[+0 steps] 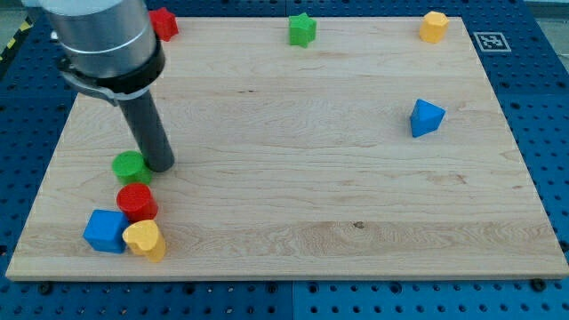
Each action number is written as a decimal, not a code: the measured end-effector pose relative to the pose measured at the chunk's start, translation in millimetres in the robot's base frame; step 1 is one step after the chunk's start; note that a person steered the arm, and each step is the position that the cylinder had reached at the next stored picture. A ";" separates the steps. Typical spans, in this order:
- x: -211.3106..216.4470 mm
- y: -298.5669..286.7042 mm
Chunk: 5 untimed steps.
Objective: Slide green circle towards bottom left
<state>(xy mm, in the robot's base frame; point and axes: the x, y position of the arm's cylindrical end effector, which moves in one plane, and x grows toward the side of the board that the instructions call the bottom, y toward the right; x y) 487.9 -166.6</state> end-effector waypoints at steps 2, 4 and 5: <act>-6.8 -8.7; -20.1 -32.7; -18.6 -33.1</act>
<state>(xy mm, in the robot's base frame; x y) 469.3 -199.6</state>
